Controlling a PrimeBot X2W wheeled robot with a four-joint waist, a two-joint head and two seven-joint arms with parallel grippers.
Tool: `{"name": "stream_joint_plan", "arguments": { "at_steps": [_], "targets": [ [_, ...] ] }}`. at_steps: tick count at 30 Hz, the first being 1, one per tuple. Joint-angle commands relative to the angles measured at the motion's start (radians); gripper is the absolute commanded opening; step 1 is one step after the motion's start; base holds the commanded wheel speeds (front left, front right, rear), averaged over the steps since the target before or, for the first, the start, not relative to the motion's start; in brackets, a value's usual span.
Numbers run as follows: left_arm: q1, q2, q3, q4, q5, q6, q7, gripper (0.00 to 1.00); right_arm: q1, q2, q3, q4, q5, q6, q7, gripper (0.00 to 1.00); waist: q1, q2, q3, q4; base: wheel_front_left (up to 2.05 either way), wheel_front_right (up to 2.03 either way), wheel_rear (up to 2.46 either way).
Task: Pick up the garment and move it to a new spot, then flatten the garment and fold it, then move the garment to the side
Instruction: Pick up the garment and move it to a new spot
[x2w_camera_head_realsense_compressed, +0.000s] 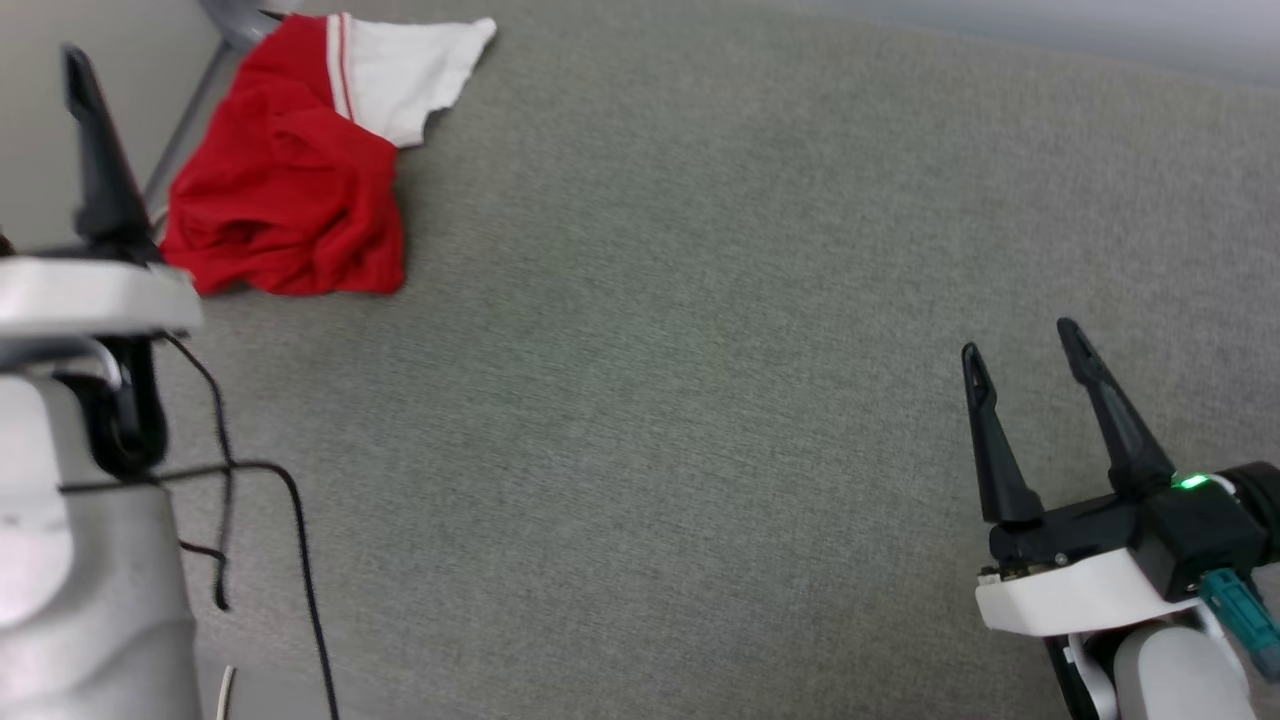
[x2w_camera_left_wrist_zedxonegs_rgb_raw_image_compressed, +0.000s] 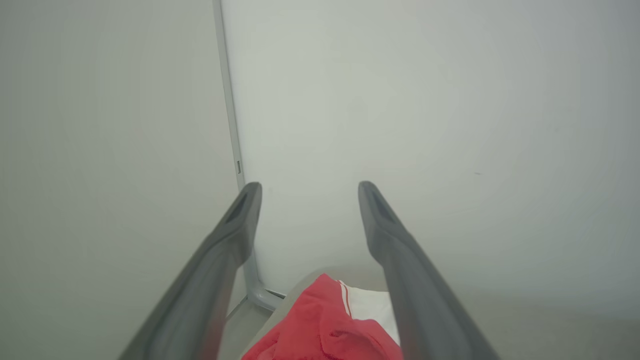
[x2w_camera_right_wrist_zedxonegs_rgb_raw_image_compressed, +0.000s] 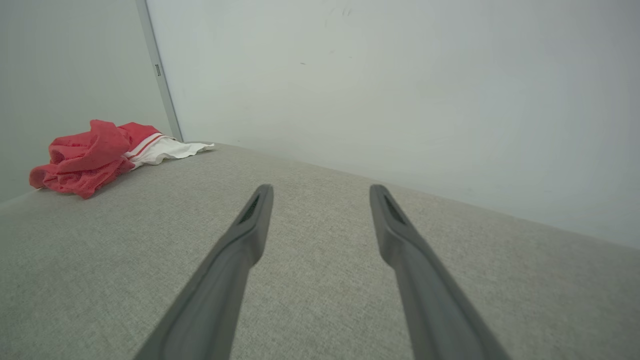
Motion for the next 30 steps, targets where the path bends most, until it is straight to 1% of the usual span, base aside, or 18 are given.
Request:
{"name": "stream_joint_plan", "arguments": {
  "at_steps": [1, 4, 8, 11, 16, 19, 20, 23, 24, 26, 30],
  "targets": [
    [-0.044, 0.02, -0.001, 0.025, -0.009, -0.009, -0.002, 1.0, -0.021, -0.009, -0.002, -0.015, -0.006, -0.001, -0.002, 1.0, -0.0002, 0.0, 0.047, -0.03, 0.0, 0.0, 0.0],
    [-0.117, 0.059, -0.011, 0.103, -0.038, -0.021, 0.006, 1.0, -0.033, -0.016, -0.002, -0.035, -0.015, -0.001, -0.002, 1.0, -0.0002, 0.0, 0.069, -0.037, 0.0, 0.0, 0.0],
    [-0.215, 0.127, -0.066, 0.207, -0.083, -0.031, 0.081, 1.0, -0.044, -0.022, -0.001, -0.057, -0.023, -0.001, -0.002, 1.0, -0.0002, 0.0, 0.092, -0.043, 0.0, 0.0, 0.0],
    [-0.279, 0.168, -0.145, 0.28, -0.142, -0.031, 0.217, 1.0, -0.049, -0.026, -0.002, -0.07, -0.028, -0.001, -0.003, 1.0, -0.0002, 0.0, 0.107, -0.044, 0.0, 0.0, 0.0],
    [-0.36, 0.243, -0.287, 0.374, -0.291, -0.031, 0.523, 1.0, -0.062, -0.033, -0.001, -0.084, -0.031, -0.001, -0.002, 1.0, -0.0002, 0.0, 0.133, -0.051, 0.0, 0.0, 0.0],
    [-0.391, 0.288, -0.351, 0.396, -0.369, -0.031, 0.676, 1.0, -0.072, -0.034, -0.002, -0.089, -0.031, -0.001, -0.002, 1.0, -0.0002, 0.0, 0.15, -0.06, 0.0, 0.0, 0.0],
    [-0.391, 0.288, -0.351, 0.396, -0.369, -0.031, 0.676, 1.0, -0.072, -0.034, -0.002, -0.089, -0.031, -0.001, -0.002, 1.0, -0.0002, 0.0, 0.15, -0.06, 0.0, 0.0, 0.0],
    [-0.4, 0.312, -0.411, 0.402, -0.454, -0.032, 0.814, 1.0, -0.081, -0.034, -0.002, -0.094, -0.033, -0.001, -0.002, 1.0, -0.0002, 0.0, 0.168, -0.07, 0.0, 0.0, 0.0],
    [-0.402, 0.328, -0.427, 0.4, -0.471, -0.032, 0.849, 1.0, -0.082, -0.034, -0.002, -0.095, -0.034, -0.001, -0.002, 1.0, -0.0002, 0.0, 0.174, -0.074, 0.0, 0.0, 0.0],
    [-0.405, 0.355, -0.463, 0.398, -0.483, -0.032, 0.891, 1.0, -0.087, -0.034, -0.004, -0.097, -0.035, -0.001, -0.002, 1.0, -0.0002, 0.0, 0.187, -0.08, 0.0, 0.0, 0.0],
    [-0.396, 0.373, -0.526, 0.425, -0.496, -0.032, 0.96, 1.0, -0.1, -0.036, -0.002, -0.104, -0.036, -0.001, -0.002, 1.0, -0.0002, 0.0, 0.213, -0.092, 0.0, 0.0, 0.0]
  ]
}}
